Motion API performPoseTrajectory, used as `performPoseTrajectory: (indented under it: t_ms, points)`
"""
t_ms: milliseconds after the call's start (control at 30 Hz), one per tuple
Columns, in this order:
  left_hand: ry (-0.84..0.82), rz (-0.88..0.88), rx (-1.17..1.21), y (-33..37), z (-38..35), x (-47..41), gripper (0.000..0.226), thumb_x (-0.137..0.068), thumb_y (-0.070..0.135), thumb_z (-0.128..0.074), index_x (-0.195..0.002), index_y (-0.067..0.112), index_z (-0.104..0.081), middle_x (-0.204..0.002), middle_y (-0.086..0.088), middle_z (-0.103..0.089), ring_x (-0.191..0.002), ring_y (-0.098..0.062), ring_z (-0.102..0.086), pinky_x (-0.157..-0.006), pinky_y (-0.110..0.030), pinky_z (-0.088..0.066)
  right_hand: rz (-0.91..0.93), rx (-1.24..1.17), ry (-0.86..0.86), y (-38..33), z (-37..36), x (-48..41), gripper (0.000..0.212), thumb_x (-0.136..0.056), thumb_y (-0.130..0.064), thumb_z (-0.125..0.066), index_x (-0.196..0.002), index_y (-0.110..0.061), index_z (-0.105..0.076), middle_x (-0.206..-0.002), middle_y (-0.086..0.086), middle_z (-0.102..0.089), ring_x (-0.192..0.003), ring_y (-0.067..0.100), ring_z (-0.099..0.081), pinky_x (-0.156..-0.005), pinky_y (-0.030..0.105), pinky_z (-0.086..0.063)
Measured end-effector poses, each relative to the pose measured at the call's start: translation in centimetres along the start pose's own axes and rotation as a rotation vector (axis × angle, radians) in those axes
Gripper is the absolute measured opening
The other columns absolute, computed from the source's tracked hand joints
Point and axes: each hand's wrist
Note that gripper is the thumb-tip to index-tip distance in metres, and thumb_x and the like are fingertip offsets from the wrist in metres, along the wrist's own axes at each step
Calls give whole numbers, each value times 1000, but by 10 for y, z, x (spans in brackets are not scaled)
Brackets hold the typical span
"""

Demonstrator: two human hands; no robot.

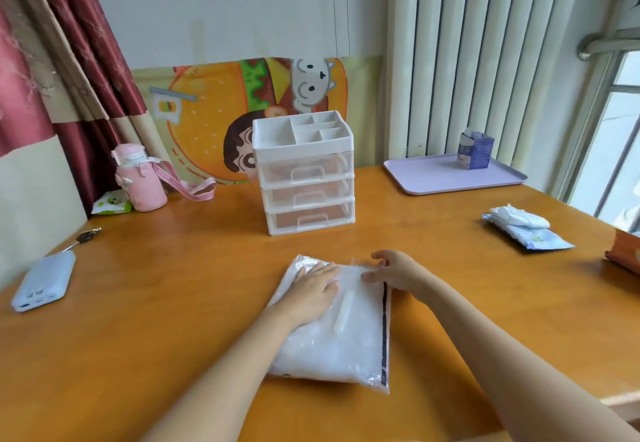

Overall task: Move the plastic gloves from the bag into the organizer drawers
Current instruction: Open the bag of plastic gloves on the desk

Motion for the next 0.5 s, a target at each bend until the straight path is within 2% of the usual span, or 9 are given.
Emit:
performPoseTrajectory:
  t_ms: [67, 133, 200, 267, 333, 400, 500]
  points:
    - [-3, -14, 3, -8, -3, -5, 45, -106, 29, -27, -151, 25, -29, -160, 7, -18, -148, -8, -7, -118, -33, 6, 32, -45, -4, -1, -2, -10, 44, -80, -34, -73, -119, -21, -61, -109, 1, -59, -107, 21, -52, -88, 28, -43]
    - [5, -8, -33, -13, -5, -9, 46, -105, 35, -26, -151, 29, -27, -160, 10, -15, -147, -6, -5, -118, -34, 8, 112, -117, 30, -2, -7, -18, 18, -81, -27, -73, -96, -18, -70, -84, -2, -60, -84, 15, -53, -72, 25, -40]
    - [-1, 23, -92, -18, -5, -13, 48, -104, 42, -24, -151, 33, -23, -160, 13, -10, -148, -7, 0, -118, -38, 11, 194, -185, 84, 0, -13, -24, 14, -82, -25, -73, -84, -11, -72, -77, -5, -64, -75, 9, -56, -67, 21, -40]
    - [-18, 62, -151, -20, -4, -18, 50, -103, 48, -20, -152, 37, -17, -160, 14, -4, -148, -10, 8, -118, -42, 14, 265, -246, 109, 0, -14, -25, 19, -85, -22, -71, -84, -3, -71, -76, -8, -66, -70, 1, -57, -63, 11, -39]
    - [-36, 98, -180, -24, -2, -23, 51, -102, 49, -17, -152, 40, -11, -161, 15, 0, -148, -11, 12, -117, -43, 14, 296, -366, 73, -2, -10, -23, 14, -87, -20, -68, -85, -7, -69, -81, -8, -67, -75, 0, -59, -67, 8, -39]
    - [-46, 122, -178, -27, 0, -29, 50, -102, 50, -15, -152, 41, -9, -161, 15, 2, -148, -12, 13, -117, -44, 14, 319, -495, -11, -1, -2, -18, 10, -90, -20, -64, -87, -11, -66, -90, -6, -71, -86, 2, -63, -78, 15, -40]
    - [-43, 138, -151, -30, 1, -33, 50, -102, 52, -11, -151, 43, -9, -160, 16, 1, -148, -11, 12, -117, -44, 14, 409, -465, -160, -1, 14, -11, 12, -94, -19, -58, -93, -7, -62, -99, 0, -72, -97, 6, -64, -86, 20, -43]
Point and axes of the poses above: each hand's wrist, its own x-axis away from the middle knuckle, its own z-axis out of the back of the hand, y = z × x
